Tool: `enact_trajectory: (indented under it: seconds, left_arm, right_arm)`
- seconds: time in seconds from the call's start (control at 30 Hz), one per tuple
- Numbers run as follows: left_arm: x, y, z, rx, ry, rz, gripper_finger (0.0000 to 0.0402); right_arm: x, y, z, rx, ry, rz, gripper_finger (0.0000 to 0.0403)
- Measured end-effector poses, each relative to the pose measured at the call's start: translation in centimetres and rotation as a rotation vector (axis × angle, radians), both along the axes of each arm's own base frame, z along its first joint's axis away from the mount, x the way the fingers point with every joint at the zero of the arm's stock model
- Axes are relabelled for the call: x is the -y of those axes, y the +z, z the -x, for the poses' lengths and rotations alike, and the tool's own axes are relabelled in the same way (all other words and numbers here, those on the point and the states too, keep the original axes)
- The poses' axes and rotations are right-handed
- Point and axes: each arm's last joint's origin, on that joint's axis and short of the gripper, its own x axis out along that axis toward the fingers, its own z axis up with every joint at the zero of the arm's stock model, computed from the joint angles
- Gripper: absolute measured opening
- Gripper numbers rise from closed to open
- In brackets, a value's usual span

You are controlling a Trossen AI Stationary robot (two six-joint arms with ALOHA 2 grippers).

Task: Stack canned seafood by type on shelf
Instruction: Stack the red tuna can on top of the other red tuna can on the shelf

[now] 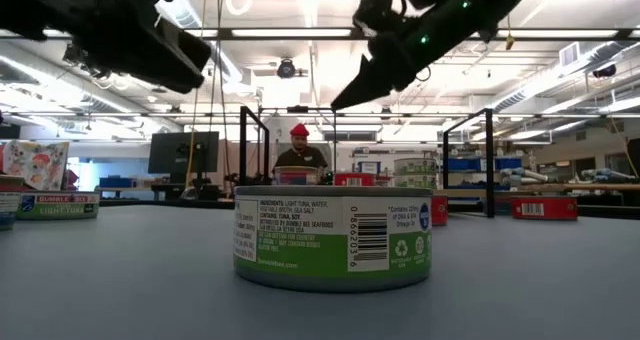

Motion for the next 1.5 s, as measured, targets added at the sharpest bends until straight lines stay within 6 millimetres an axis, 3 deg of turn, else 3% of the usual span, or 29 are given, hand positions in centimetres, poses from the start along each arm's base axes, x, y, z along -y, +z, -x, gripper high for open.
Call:
enact_trajectory:
  seconds: [0.43,0.6,0.97,1.27,1.5]
  left_arm:
    - [0.5,1.8,1.5,-0.347,0.026,0.055,0.0001]
    - [1.5,1.9,2.5,-0.448,0.054,0.112,0.0019]
    - [4.4,1.3,5.4,-0.618,0.165,0.254,0.0081]
    - [6.6,1.2,7.1,-0.641,0.078,0.256,0.0084]
    - [9.0,0.0,6.9,-0.671,-0.032,0.271,0.0084]
  right_arm:
    - [-6.6,-0.3,0.4,-0.018,0.100,-0.023,0.0002]
    - [-7.9,-0.4,0.9,-0.030,0.051,0.015,0.0006]
    - [-9.3,-0.5,1.3,-0.036,0.038,0.034,0.0007]
    - [-9.3,-0.5,1.3,-0.034,0.032,0.027,0.0007]
    - [-9.3,-0.5,1.3,-0.034,0.032,0.027,0.0007]
